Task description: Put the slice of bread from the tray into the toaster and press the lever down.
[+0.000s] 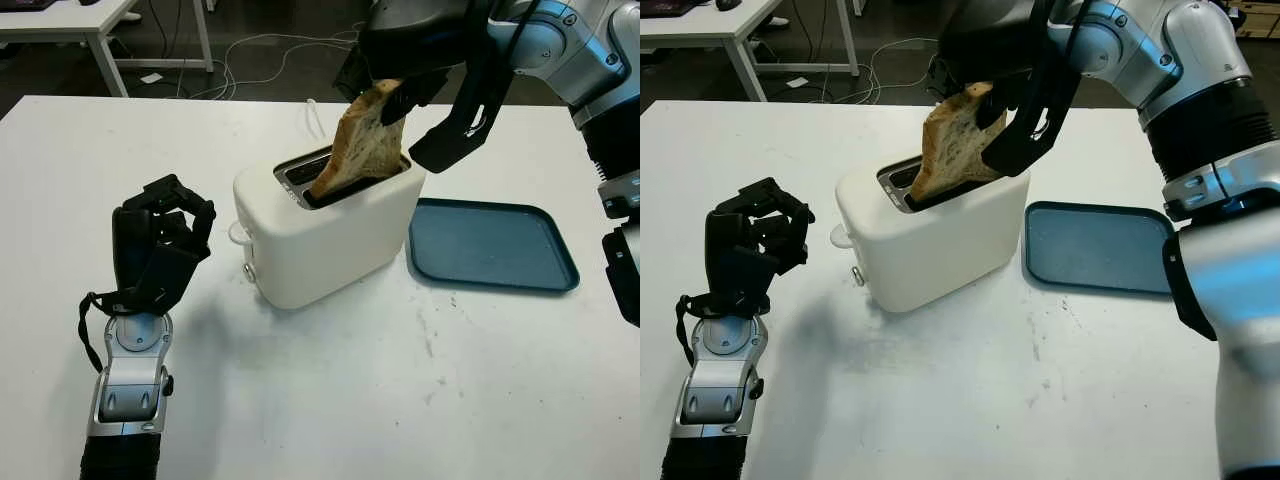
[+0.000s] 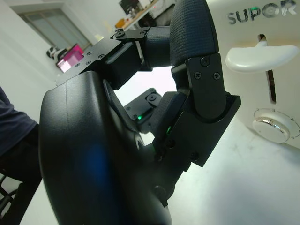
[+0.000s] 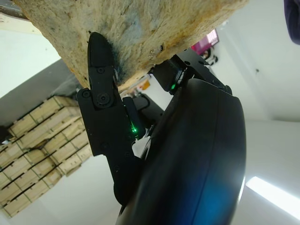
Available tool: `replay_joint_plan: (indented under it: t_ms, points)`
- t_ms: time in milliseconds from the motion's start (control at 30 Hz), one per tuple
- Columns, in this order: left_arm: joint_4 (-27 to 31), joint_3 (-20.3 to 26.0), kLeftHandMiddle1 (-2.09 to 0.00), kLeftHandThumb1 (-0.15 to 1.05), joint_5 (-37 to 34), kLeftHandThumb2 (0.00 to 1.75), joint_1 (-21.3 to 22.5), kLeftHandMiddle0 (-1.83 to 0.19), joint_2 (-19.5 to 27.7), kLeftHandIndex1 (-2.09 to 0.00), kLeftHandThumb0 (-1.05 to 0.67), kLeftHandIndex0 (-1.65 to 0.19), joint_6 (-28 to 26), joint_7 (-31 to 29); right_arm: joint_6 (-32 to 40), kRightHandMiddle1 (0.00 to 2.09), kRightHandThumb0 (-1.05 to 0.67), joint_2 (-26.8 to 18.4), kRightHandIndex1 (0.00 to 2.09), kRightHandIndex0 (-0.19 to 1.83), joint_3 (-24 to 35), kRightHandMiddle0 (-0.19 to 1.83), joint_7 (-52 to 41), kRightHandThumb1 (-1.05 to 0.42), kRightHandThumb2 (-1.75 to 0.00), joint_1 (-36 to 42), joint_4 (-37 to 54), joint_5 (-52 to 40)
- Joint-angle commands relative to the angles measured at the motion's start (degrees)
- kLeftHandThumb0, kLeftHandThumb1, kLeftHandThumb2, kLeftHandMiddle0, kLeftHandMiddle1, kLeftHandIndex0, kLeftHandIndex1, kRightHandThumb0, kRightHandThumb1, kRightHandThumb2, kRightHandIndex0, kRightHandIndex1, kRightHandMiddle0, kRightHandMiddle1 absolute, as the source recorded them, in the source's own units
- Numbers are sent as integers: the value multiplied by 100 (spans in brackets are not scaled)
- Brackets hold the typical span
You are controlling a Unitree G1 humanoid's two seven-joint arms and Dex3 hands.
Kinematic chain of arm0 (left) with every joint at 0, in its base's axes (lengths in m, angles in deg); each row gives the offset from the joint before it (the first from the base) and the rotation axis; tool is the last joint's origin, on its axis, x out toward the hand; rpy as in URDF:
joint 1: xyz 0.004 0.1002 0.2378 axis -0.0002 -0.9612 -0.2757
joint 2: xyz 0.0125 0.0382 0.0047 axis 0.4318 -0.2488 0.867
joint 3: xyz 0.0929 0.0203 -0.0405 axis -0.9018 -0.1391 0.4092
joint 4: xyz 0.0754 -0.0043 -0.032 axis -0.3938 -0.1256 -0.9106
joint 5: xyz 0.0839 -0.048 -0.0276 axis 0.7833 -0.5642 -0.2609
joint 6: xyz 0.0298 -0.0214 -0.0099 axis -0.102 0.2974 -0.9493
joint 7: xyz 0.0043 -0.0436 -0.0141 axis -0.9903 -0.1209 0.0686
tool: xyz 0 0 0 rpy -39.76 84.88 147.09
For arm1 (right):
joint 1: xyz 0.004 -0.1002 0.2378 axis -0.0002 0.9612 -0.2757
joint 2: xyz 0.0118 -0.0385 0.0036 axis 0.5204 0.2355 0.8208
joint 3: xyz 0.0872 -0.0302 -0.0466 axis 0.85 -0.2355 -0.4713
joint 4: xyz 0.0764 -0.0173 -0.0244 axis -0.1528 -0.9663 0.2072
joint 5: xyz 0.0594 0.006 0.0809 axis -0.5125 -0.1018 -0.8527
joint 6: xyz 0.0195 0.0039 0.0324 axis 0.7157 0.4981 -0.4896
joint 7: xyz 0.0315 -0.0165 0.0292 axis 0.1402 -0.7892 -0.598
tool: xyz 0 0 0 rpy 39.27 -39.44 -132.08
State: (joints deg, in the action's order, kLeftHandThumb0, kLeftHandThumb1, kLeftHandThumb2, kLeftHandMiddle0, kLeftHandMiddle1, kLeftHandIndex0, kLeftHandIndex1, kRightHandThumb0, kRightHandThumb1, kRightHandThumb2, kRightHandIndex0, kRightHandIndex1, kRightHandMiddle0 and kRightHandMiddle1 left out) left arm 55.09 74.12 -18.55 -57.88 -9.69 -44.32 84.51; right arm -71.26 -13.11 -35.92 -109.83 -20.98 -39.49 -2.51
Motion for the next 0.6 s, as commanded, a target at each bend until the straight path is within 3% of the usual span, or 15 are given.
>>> replay_joint_plan:
  t_ms: [0,533,567]
  points:
    - [35,2,-151,64,20,83,-18,-132,-35,-151,-80,-106,58,49,5,175,-46,60,175,105,-65,77,-51,-92,-35,68,-18,-37]
    - [53,6,-151,64,-14,83,-35,-132,-50,-151,-80,-106,24,41,-30,174,-48,121,175,105,-140,76,-38,-92,-34,75,-12,-16]
    - [56,7,-151,64,-16,83,-37,-132,-50,-151,-80,-106,24,38,-53,161,-55,122,170,103,-163,79,27,-92,-36,76,-9,34]
